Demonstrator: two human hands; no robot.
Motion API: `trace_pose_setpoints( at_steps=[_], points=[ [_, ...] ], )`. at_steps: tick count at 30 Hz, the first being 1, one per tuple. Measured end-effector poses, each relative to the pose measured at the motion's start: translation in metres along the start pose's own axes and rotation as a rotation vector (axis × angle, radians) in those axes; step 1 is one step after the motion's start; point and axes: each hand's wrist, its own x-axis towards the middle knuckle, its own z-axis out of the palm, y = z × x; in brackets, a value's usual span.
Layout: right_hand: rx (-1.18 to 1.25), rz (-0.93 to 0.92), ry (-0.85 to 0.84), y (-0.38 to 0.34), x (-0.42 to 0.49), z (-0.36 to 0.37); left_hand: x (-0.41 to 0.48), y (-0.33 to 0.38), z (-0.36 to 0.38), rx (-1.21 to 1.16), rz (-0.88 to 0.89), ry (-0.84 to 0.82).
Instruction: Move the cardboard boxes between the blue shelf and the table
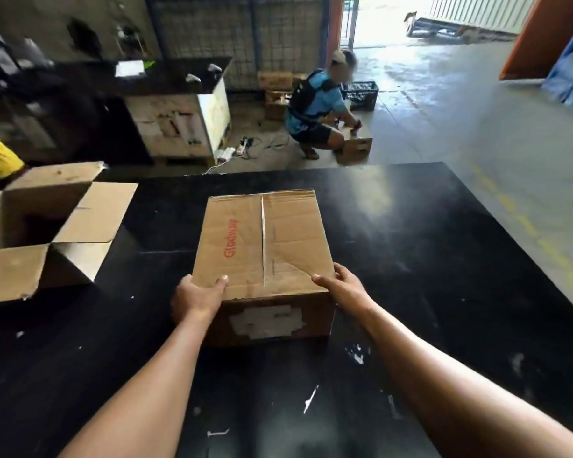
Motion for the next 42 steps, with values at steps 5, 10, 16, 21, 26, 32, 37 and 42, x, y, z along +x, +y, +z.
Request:
trace_pose_setpoints(
  at_steps=[5, 10, 16, 21, 26, 32, 37, 42],
  points=[
    [0.054, -0.136, 0.142, -0.031, -0.010, -0.044, -0.018, 0.041, -0.017, -0.285, 0.180, -0.124],
    [0.146, -0.141, 0.335, -0.053, -0.060, -0.118, -0.053, 0.120, -0.005, -0.353, 0.312, -0.320],
    [0.150, -0.228, 0.631, -0.037, -0.187, -0.220, -0.164, 0.181, 0.030, -0.370, 0.507, -0.683],
    [0.332, -0.227, 0.977, 0.025, -0.352, -0.294, -0.324, 0.206, 0.054, -0.392, 0.684, -0.997],
    [0.494, -0.191, 1.385, 0.097, -0.558, -0.313, -0.506, 0.193, 0.088, -0.333, 0.781, -1.474],
    [0.428, -0.034, 1.915, 0.157, -0.770, -0.256, -0.721, 0.122, 0.049, -0.307, 0.921, -1.923],
    [0.427, 0.020, 2.272, 0.160, -0.851, -0.183, -0.813, 0.082, 0.001, -0.309, 1.076, -2.173],
    [0.375, 0.032, 2.464, 0.138, -0.863, -0.124, -0.836, 0.071, -0.022, -0.362, 1.164, -2.323]
  ],
)
